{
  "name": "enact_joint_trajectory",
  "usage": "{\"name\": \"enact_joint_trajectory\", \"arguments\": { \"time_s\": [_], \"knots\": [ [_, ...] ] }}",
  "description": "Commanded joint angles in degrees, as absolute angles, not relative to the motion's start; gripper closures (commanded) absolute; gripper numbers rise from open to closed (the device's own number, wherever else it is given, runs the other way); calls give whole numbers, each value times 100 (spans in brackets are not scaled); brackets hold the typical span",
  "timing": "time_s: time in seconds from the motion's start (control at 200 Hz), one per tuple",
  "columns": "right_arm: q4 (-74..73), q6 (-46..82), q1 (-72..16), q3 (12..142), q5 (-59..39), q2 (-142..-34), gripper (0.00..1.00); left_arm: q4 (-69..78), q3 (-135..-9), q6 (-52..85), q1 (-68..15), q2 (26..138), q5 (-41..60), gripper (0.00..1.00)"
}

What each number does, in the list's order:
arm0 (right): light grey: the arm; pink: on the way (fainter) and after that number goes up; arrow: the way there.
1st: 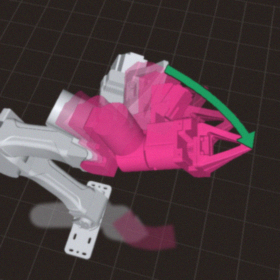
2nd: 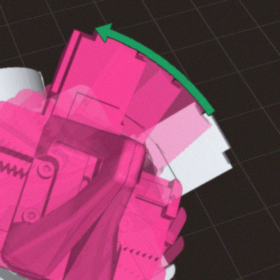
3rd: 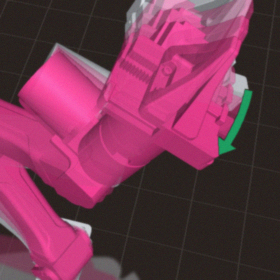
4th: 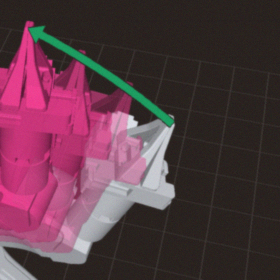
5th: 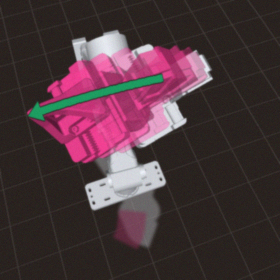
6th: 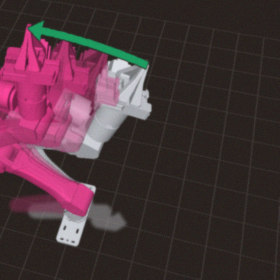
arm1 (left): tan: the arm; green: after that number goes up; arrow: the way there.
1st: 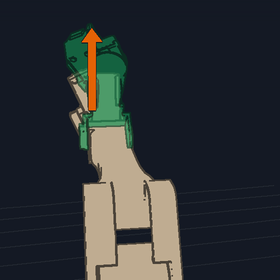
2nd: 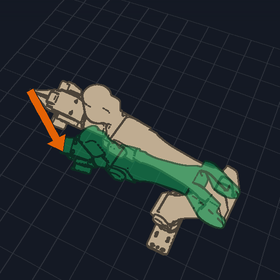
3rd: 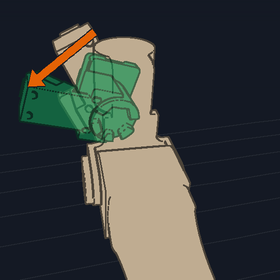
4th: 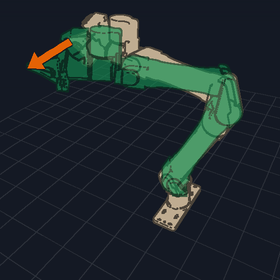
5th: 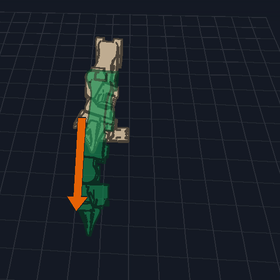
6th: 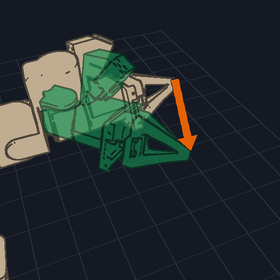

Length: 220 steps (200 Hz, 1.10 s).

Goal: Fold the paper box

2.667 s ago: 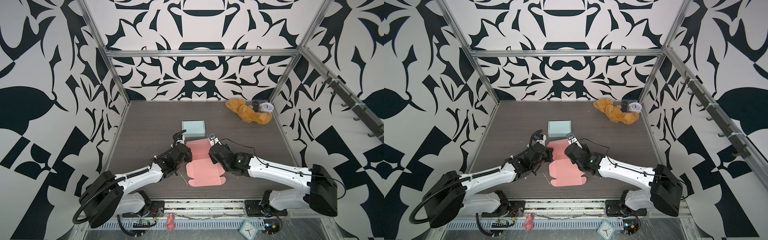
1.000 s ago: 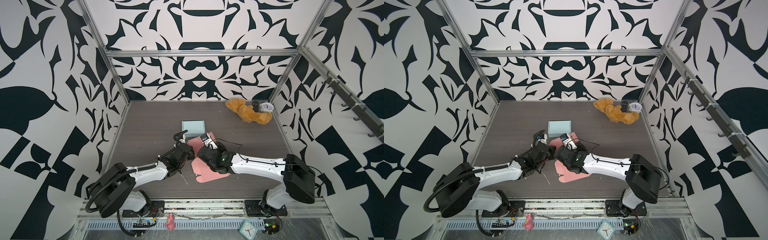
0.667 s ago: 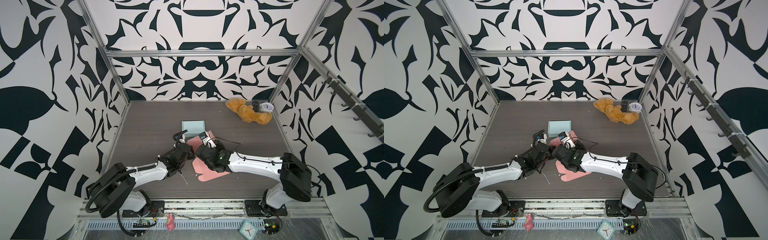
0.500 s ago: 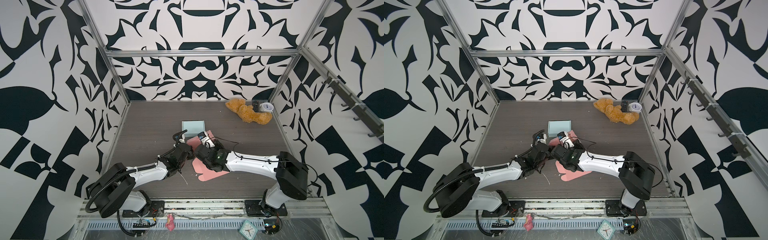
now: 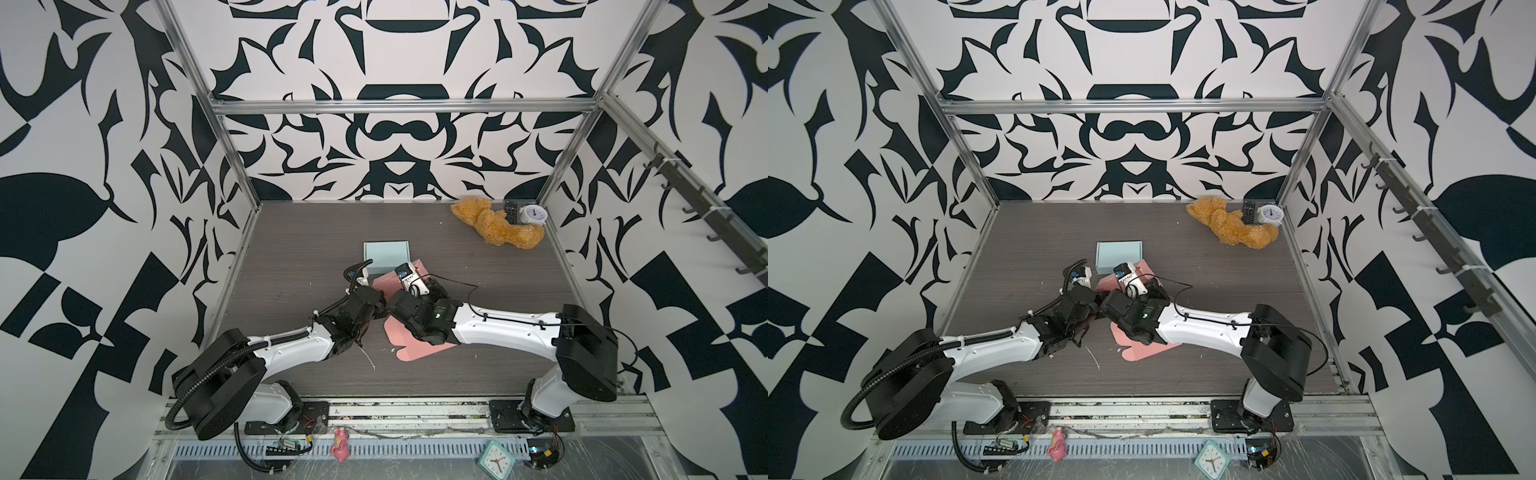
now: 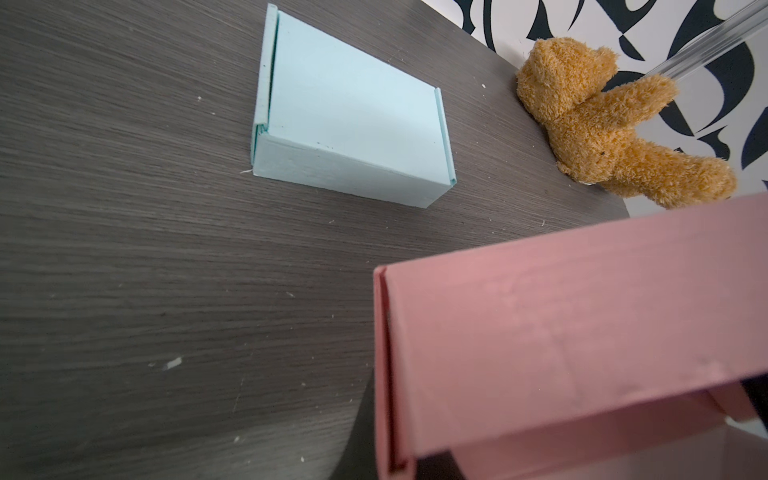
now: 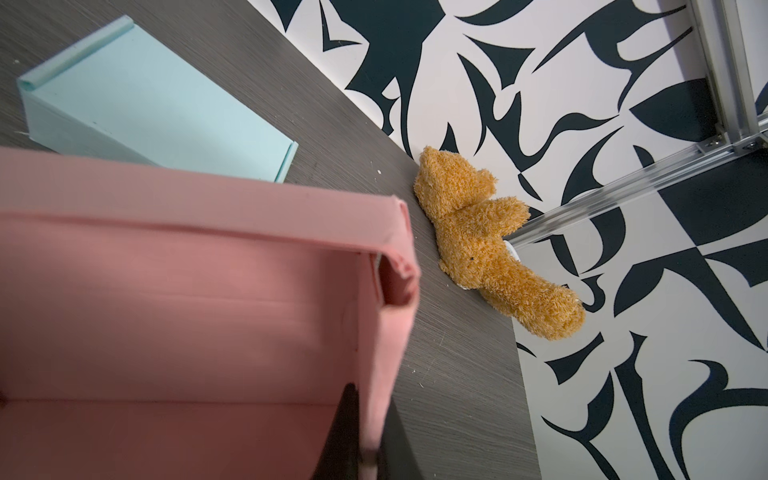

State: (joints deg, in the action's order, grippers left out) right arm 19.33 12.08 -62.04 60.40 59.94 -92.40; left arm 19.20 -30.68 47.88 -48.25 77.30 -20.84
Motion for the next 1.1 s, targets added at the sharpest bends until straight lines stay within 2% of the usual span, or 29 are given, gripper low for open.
{"name": "enact_joint_trajectory", "arguments": {
  "time_s": [0.0, 0.125, 0.245, 0.435, 0.695, 0.83, 0.9, 1.095],
  "knots": [
    [1829, 1200, -6234, 6026, 6013, -9131, 91, 2048, -3022, 4748, -4860, 7683, -2083, 100],
    [1783, 1104, -6233, 6064, 5964, -9167, 99, 2039, -3040, 4755, -4860, 7695, -2092, 100],
    [1767, 1060, -6239, 6100, 5959, -9166, 100, 2041, -3045, 4746, -4860, 7728, -2097, 100],
    [1686, 1063, -6238, 6065, 5957, -9101, 85, 2013, -3058, 4739, -4856, 7744, -2122, 100],
    [1627, 1090, -6292, 6040, 5905, -9062, 83, 2061, -3032, 4725, -4860, 7802, -2232, 100],
    [1617, 1151, -6353, 6030, 5867, -9017, 79, 2052, -3049, 4719, -4860, 7887, -2258, 100],
    [1548, 1172, -6413, 5962, 5778, -8926, 74, 2048, -3057, 4706, -4860, 7910, -2280, 100],
    [1415, 1238, -6658, 5747, 5660, -8558, 53, 2008, -3043, 4666, -4859, 7918, -2360, 100]
  ]
}}
